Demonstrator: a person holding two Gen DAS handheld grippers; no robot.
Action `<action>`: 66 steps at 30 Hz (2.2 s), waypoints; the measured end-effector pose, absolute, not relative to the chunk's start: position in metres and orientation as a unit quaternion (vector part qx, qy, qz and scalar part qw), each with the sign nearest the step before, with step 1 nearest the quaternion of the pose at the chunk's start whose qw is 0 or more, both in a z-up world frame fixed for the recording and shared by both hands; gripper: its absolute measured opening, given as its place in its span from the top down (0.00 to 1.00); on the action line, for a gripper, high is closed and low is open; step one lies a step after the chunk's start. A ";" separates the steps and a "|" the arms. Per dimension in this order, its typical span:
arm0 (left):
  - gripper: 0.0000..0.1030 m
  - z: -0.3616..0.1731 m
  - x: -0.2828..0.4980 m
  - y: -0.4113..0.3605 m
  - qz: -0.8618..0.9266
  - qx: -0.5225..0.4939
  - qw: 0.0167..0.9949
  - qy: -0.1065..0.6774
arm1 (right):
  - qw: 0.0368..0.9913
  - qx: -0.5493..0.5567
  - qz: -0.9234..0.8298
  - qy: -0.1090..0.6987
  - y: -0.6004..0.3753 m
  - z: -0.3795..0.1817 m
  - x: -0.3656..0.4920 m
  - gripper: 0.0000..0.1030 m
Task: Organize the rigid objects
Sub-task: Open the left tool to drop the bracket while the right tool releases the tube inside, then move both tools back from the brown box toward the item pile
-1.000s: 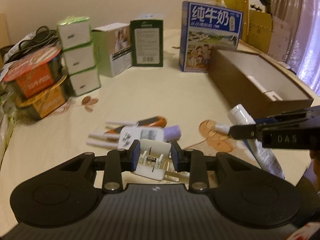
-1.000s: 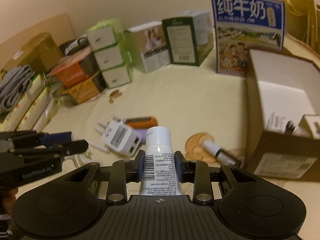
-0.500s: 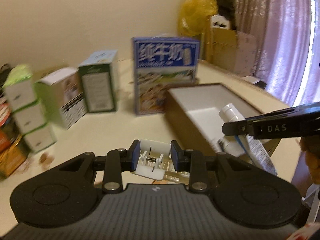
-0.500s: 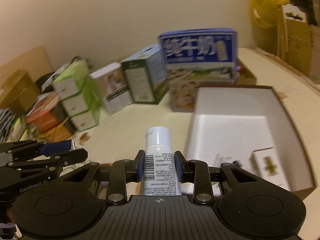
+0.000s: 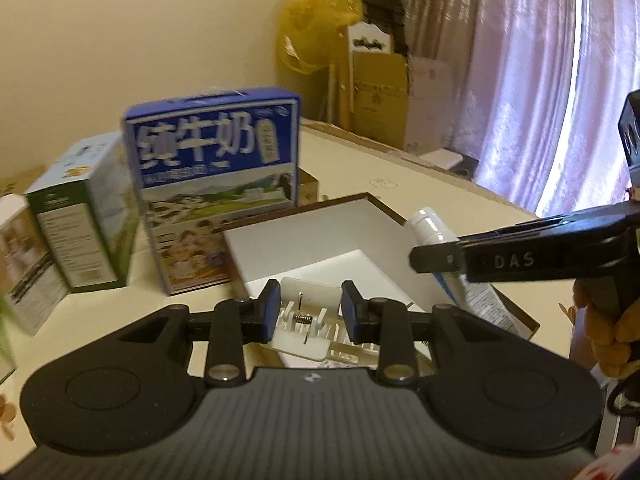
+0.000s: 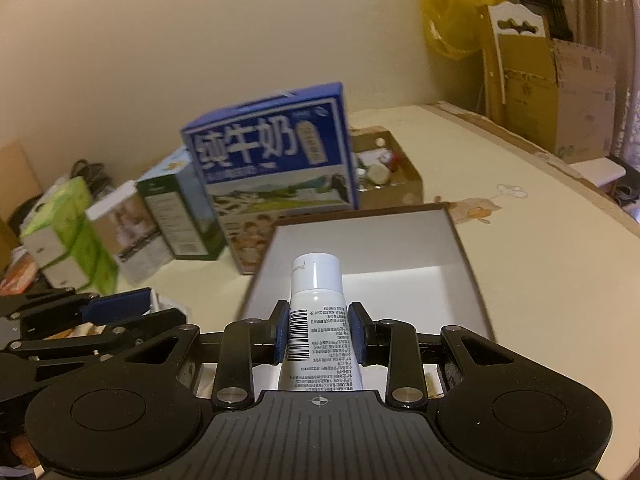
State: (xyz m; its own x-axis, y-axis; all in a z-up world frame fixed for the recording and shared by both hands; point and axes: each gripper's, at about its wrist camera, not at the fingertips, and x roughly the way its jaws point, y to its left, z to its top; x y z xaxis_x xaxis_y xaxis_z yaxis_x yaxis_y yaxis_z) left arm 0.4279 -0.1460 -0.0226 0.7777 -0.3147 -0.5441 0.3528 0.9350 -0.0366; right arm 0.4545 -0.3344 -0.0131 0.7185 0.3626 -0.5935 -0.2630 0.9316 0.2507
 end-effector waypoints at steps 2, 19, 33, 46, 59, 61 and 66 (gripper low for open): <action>0.73 -0.029 0.443 -0.155 -0.188 0.031 0.937 0.292 | 0.923 0.070 0.164 0.341 -0.337 -0.022 0.467 0.73; 0.73 -0.094 0.530 -0.182 -0.197 0.065 0.909 0.362 | 0.892 0.087 0.152 0.417 -0.346 -0.097 0.547 0.71; 0.58 -0.083 0.521 -0.175 -0.207 0.049 0.906 0.366 | 0.891 0.129 0.129 0.415 -0.361 -0.079 0.526 0.49; 0.51 -0.041 0.451 -0.153 -0.198 0.040 0.912 0.358 | 0.907 0.129 0.070 0.394 -0.357 -0.040 0.445 0.35; 0.51 -0.003 0.366 -0.122 -0.166 0.006 0.920 0.356 | 0.912 0.128 0.071 0.384 -0.329 -0.008 0.362 0.35; 0.51 0.001 0.350 -0.115 -0.160 -0.001 0.921 0.355 | 0.911 0.127 0.081 0.383 -0.322 -0.006 0.350 0.35; 0.51 0.007 0.308 -0.093 -0.131 -0.006 0.924 0.359 | 0.911 0.116 0.112 0.380 -0.294 -0.002 0.319 0.35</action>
State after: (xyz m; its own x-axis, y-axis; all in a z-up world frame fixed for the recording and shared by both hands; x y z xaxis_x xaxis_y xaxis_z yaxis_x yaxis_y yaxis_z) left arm 0.3078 -0.0927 0.0065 0.7084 -0.2464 -0.6614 0.2374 0.9657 -0.1055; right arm 0.3192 -0.2944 -0.0022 0.6868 0.2918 -0.6657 -0.1161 0.9482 0.2958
